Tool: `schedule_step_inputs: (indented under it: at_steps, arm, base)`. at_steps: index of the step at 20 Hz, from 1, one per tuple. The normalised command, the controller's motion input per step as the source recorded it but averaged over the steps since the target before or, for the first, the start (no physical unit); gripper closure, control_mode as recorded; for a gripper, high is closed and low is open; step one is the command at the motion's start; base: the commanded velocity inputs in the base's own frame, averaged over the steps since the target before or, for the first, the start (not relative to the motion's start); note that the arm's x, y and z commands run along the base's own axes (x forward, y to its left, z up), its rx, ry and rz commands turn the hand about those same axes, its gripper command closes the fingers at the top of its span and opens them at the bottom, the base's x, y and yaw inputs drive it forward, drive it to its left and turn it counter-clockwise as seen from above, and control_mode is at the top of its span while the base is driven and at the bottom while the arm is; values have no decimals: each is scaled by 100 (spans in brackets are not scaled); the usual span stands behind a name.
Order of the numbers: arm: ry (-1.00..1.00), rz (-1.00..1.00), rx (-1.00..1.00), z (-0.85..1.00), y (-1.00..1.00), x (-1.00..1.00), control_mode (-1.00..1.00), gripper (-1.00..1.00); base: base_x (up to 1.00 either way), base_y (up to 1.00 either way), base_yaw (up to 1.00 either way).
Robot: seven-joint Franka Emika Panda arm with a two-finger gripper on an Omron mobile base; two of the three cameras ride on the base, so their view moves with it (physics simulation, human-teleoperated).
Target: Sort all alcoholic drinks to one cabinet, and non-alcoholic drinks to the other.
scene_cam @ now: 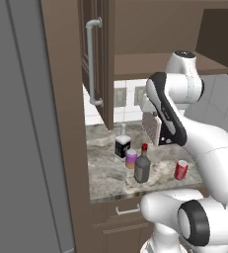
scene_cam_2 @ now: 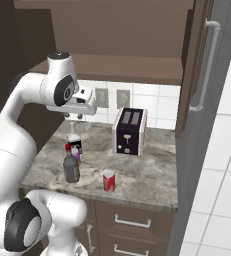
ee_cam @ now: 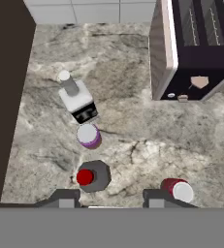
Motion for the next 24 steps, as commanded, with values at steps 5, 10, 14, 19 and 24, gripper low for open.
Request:
schedule_step_inputs:
  at_steps: [5,10,14,19,24]
  arm:
    - [0,0,0,-25,0,-27,-100,-100]
    - [-4,1,0,-65,0,-71,-100,-100]
    - [-2,11,0,-61,1,-54,-100,-100]
    - [0,18,0,-42,23,-11,-100,-100]
    - [4,13,0,-39,41,11,-100,-100]
  base:
    - [0,0,0]
    - [0,0,0]
    - [0,0,0]
    - [0,0,0]
    - [0,0,0]
